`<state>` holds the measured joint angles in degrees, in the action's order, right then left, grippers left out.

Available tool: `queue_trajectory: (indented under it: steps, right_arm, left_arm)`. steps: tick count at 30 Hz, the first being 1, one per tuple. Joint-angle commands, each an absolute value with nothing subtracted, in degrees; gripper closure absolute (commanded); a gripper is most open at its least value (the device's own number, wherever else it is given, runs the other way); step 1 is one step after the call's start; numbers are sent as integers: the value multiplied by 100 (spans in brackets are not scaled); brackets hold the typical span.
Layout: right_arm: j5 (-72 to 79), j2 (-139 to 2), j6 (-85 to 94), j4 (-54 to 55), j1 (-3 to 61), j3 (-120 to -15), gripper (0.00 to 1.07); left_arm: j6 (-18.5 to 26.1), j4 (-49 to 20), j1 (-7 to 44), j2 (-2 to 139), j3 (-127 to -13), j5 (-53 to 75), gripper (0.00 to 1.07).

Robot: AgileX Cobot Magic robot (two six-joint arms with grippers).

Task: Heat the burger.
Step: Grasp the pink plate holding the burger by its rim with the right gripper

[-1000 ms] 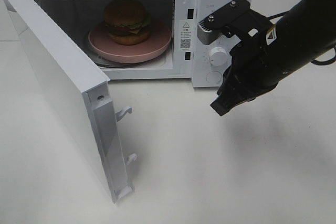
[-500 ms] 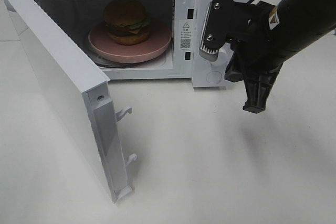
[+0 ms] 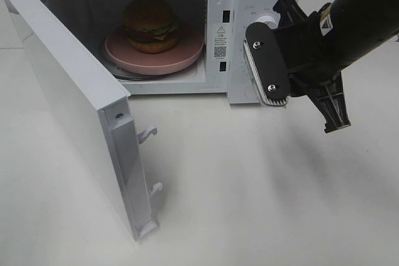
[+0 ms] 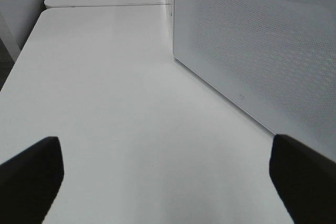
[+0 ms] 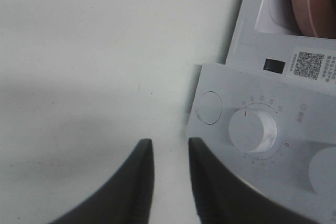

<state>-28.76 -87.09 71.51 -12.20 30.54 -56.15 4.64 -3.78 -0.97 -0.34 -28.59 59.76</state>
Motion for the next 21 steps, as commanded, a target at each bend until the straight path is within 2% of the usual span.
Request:
queue_trajectory:
  steps: [1,2,3,4,5,6,7,8,21]
  right_arm:
    - [-2865,-8669,7271,-1243,3031,-5667,54]
    - [-2865,-8669,7271,-1243,3031,-5667,54]
    - [-2796,-8669,7271,-1243,3031,-5667,34]
    - [-2647,-8669,7236,-1255,3031,-5667,27]
    - [-2647,-8669,7236,-1255,3031,-5667,27]
    - [-2590,-8669,7208,-1261,3031,-5684,12]
    - [-2590,-8669,7208,-1261,3031,-5684,12]
    - [-2550,-8675,7208,-1261,3031,-5724,6]
    - [-2481,-9076,6887,-1667,3317,-6251,9]
  left_arm:
    - [453,-407,-92,-132,-2853,5953,6]
    - [453,-407,-92,-132,-2853,5953,6]
    - [453,-407,-92,-132,-2853,5953,6]
    - [453,-407,-92,-132,-2853,5953,6]
    - [453,-407,-92,-132,-2853,5953,6]
    - [453,-407,-92,-132,-2853,5953,6]
    - [453,-407,-92,-132,-2853,5953,6]
    - [453,-407,-92,-132,-2853,5953,6]
    - [453,-407,-92,-132,-2853,5953,6]
